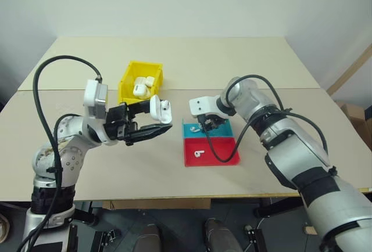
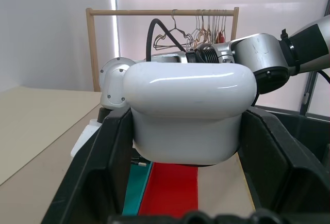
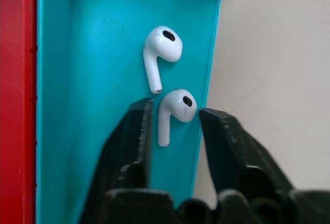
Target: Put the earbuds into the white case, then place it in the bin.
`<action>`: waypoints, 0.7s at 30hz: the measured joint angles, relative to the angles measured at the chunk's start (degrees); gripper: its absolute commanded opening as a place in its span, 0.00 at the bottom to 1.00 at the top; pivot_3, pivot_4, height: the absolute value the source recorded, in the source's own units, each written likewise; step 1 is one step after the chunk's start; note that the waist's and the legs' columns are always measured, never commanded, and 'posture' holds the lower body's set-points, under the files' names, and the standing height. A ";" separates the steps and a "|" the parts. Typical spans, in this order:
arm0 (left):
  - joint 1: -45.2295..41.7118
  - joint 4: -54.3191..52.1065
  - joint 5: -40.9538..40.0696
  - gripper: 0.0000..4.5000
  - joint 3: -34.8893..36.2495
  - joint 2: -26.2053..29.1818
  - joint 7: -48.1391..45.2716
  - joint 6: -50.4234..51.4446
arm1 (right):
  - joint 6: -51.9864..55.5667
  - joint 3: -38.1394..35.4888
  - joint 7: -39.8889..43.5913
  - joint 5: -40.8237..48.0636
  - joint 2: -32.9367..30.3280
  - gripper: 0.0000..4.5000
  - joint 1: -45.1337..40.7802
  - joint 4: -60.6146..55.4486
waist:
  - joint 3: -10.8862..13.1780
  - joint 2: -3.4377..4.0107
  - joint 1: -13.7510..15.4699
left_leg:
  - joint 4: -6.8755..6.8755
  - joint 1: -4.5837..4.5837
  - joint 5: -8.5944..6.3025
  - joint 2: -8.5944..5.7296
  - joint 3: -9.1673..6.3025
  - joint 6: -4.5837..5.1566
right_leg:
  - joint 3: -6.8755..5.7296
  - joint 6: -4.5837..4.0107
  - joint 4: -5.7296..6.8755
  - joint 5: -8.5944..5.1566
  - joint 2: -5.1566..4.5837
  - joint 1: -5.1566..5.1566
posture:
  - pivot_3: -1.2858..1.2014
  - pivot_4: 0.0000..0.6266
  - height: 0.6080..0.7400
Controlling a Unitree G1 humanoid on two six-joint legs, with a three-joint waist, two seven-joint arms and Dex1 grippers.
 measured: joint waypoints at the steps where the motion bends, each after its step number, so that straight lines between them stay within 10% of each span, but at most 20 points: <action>1: 0.00 -0.06 -0.02 0.62 0.01 0.05 0.02 0.01 | -0.26 -0.11 0.03 -0.05 0.12 0.14 0.01 0.05 | 0.00 0.00 0.00 | 0.00 0.01 0.00 0.00 0.00 0.00 | 0.00 0.00 0.00 0.00 0.00 0.01 | 0.52 0.24 1.00; 12: -0.70 0.32 -0.08 0.62 -0.05 0.56 -0.18 0.10 | 4.67 -6.09 1.84 1.08 -2.66 0.14 3.20 -4.42 | 0.01 0.01 0.27 | 0.00 -0.05 0.00 -0.02 -0.02 -0.01 | -0.02 0.00 -0.01 0.00 -0.02 0.00 | 0.52 0.24 1.00; 21: -4.62 5.00 -1.81 0.62 -0.26 0.12 -1.98 0.16 | 43.68 -36.37 -2.07 25.11 -10.45 0.14 18.14 -48.64 | 0.03 0.05 0.94 | 0.01 -0.06 0.00 -0.02 -0.03 0.00 | -0.01 0.01 0.00 0.00 -0.01 -0.01 | 0.52 0.24 1.00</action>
